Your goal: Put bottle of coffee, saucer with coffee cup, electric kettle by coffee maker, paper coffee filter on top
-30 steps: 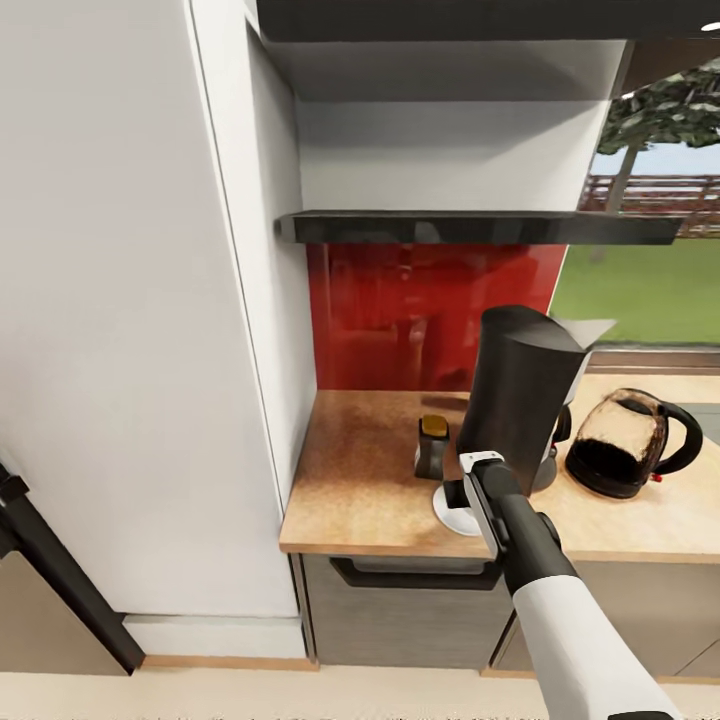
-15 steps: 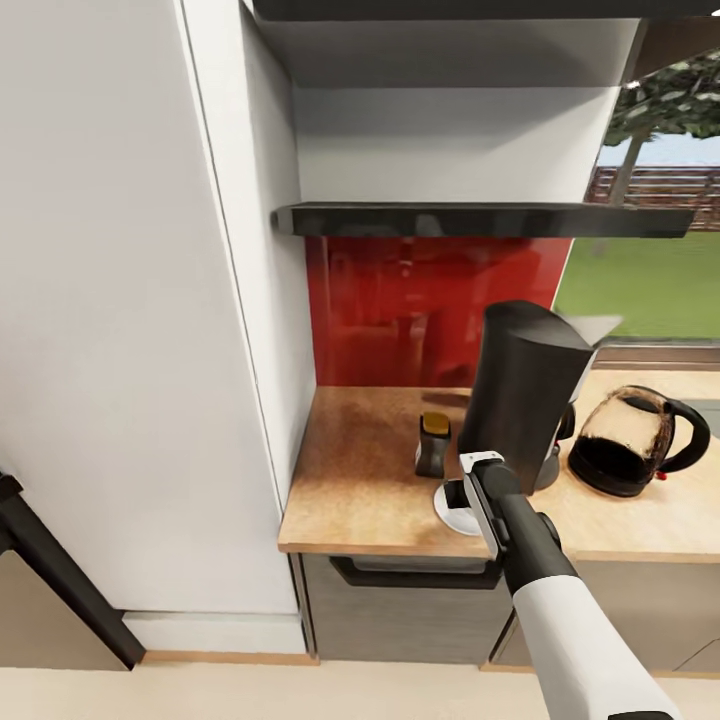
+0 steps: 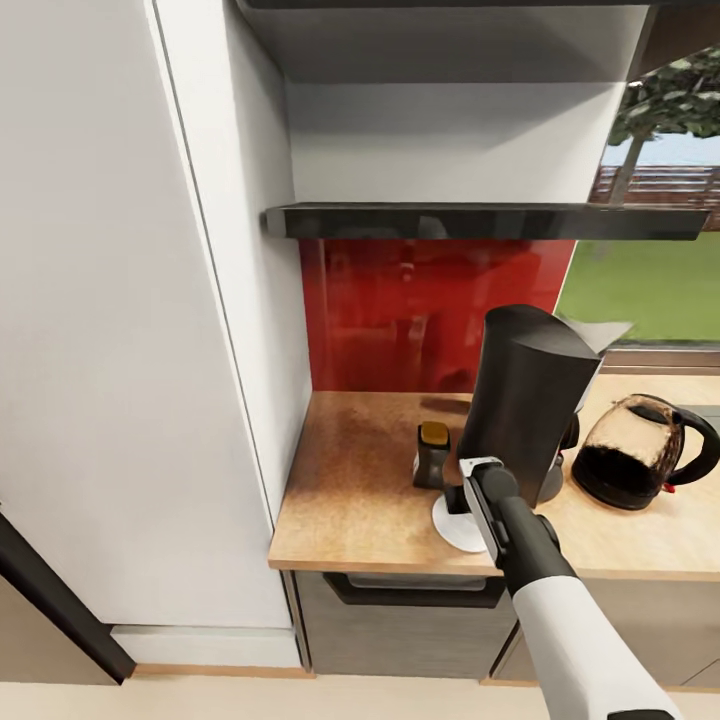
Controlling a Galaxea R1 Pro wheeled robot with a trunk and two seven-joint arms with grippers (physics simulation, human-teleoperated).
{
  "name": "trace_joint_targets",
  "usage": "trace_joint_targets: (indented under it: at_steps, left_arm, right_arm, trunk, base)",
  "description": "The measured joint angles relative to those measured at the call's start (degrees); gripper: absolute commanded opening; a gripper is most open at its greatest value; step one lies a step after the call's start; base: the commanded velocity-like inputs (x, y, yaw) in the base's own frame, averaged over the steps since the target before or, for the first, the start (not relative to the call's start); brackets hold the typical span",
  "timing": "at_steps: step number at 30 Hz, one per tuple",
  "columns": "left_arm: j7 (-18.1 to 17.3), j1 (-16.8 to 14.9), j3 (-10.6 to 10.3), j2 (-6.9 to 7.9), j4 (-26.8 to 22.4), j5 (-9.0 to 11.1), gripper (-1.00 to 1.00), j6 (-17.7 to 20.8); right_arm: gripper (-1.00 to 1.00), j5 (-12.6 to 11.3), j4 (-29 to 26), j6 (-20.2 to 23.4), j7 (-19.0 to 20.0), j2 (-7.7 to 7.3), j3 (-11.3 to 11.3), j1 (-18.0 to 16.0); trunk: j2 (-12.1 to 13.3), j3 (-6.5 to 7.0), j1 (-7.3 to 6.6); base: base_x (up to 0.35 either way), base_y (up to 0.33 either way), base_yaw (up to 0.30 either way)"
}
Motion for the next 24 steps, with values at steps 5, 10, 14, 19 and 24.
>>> trace_joint_targets:
  at_steps: [5,10,14,19,24]
  left_arm:
    - [0.0,0.0,0.0,-0.02,0.04,0.0,1.0,-0.06]
    - [0.0,0.0,0.0,0.05,0.04,0.0,1.0,-0.09]
    - [0.0,0.0,0.0,0.05,0.04,0.0,1.0,-0.07]
    - [0.0,0.0,0.0,0.05,0.05,0.0,1.0,-0.05]
    - [-0.05,0.0,0.02,0.05,0.5,0.04,1.0,-0.08]
  right_arm:
    - [-1.0,-0.03,0.37,0.0,0.0,0.08,0.08,0.0]
    - [-1.0,-0.12,0.38,0.0,0.0,0.08,0.08,0.0]
    - [1.0,-0.09,0.36,0.0,0.03,0.08,0.08,0.0]
    - [1.0,-0.11,0.13,0.0,0.02,0.1,0.08,0.0]
    - [1.0,-0.11,0.03,0.0,0.02,0.14,0.08,0.0]
  trunk:
    - [0.0,0.0,0.0]
    - [0.0,0.0,0.0]
    - [0.0,0.0,0.0]
    - [0.0,0.0,0.0]
    - [0.0,0.0,0.0]
  base:
    - [0.0,0.0,0.0]
    - [0.0,0.0,0.0]
    - [0.0,0.0,0.0]
    - [0.0,0.0,0.0]
    - [0.0,0.0,0.0]
